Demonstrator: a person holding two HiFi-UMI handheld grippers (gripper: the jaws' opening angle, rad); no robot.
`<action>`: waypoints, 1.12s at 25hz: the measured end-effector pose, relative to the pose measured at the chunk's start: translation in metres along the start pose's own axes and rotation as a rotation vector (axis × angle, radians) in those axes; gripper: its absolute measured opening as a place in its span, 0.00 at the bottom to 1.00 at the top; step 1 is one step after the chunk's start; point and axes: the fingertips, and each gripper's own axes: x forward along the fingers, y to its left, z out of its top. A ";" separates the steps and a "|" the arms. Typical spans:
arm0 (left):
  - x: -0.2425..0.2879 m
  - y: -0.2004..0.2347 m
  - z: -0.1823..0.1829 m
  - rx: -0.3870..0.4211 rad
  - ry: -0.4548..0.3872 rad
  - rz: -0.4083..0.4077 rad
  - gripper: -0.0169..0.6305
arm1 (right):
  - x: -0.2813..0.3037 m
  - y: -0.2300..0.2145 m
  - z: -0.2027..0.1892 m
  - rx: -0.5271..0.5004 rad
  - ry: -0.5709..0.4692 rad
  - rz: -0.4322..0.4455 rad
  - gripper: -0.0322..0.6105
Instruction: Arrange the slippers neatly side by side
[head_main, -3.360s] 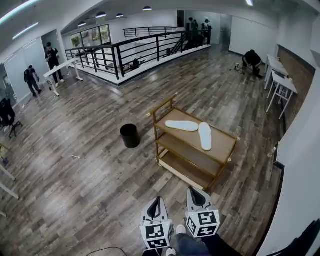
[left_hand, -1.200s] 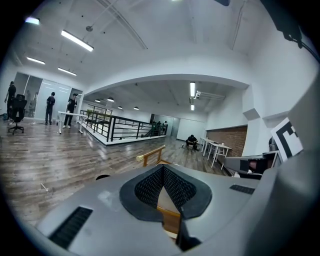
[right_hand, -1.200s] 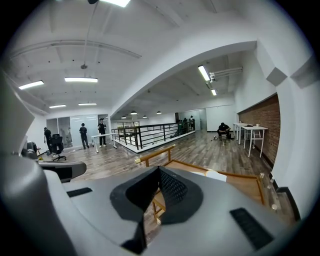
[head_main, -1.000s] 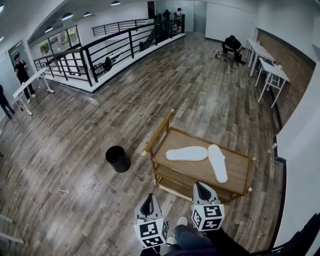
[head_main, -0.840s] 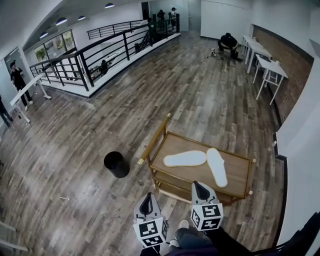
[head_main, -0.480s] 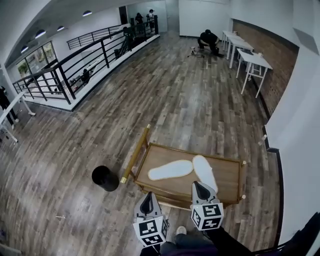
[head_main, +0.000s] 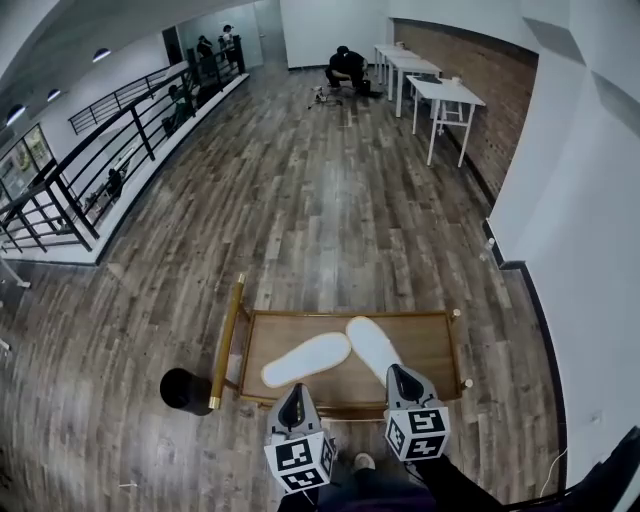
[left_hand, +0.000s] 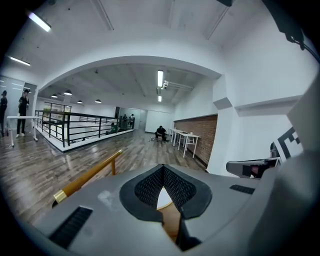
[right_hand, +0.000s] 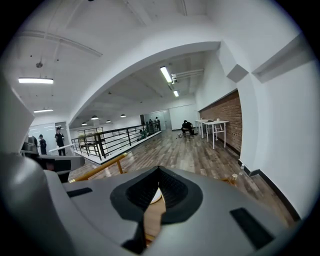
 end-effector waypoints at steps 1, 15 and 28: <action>0.007 -0.002 0.002 0.010 0.004 -0.021 0.03 | 0.001 -0.004 0.000 0.011 0.000 -0.020 0.05; 0.073 0.005 0.023 0.074 0.028 -0.243 0.03 | 0.027 0.002 0.021 0.055 -0.052 -0.160 0.05; 0.070 0.002 0.018 0.097 0.058 -0.287 0.03 | 0.040 0.027 0.019 0.151 -0.060 0.038 0.05</action>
